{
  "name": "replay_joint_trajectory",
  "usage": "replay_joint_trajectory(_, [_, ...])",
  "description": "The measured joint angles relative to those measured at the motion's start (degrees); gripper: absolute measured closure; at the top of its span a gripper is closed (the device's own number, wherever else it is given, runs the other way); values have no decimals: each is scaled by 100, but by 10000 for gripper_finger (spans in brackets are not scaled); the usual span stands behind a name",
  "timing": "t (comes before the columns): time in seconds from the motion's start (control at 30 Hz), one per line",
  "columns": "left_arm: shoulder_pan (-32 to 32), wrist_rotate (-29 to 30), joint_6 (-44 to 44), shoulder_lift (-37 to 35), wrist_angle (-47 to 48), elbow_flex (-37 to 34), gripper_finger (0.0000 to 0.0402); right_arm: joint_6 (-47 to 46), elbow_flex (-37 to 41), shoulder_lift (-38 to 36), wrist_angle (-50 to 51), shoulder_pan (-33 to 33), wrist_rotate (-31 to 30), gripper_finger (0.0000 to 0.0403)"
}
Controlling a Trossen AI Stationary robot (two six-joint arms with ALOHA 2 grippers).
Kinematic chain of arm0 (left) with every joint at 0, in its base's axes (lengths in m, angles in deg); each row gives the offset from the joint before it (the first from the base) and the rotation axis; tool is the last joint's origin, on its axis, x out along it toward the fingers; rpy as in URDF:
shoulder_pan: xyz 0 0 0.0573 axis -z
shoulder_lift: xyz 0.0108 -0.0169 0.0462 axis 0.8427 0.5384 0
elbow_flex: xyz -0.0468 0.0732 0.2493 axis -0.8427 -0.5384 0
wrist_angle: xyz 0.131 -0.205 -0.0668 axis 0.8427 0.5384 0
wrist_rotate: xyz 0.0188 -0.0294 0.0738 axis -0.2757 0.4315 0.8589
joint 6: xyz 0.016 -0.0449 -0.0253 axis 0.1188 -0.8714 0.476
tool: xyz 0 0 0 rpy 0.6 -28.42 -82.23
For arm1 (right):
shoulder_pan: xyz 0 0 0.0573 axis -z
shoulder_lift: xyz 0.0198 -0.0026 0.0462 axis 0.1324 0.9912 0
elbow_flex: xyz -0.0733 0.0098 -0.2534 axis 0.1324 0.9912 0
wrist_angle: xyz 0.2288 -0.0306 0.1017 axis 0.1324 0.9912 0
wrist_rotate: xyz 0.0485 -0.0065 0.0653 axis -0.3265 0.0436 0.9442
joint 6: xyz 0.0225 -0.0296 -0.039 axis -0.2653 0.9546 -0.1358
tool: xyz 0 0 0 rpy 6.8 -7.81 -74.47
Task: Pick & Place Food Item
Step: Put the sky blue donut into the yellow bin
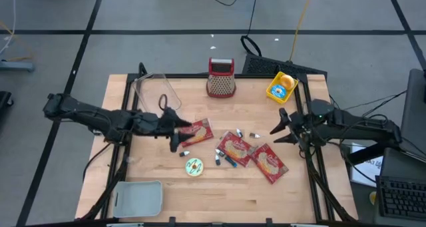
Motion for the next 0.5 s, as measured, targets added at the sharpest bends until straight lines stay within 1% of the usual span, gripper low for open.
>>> replay_joint_trajectory(0.1, [289, 1, 49, 455, -77, 62, 126, 5, 0, -32, 32, -93, -2, 243])
replay_joint_trajectory(0.2, [521, -6, -124, 984, 299, 375, 126, 3, 0, -32, 45, -136, -2, 243])
replay_joint_trajectory(0.3, [741, -8, -480, 1484, 998, 755, 126, 15, 0, -32, 46, -135, -11, 243])
replay_joint_trajectory(0.37, [895, -117, -705, 1846, 1403, 968, 126, 74, 0, -32, 44, -133, -22, 243])
replay_joint_trajectory(0.5, [1250, -393, -770, 2520, 1545, 1281, 126, 90, 113, -34, -163, -133, -22, 243])
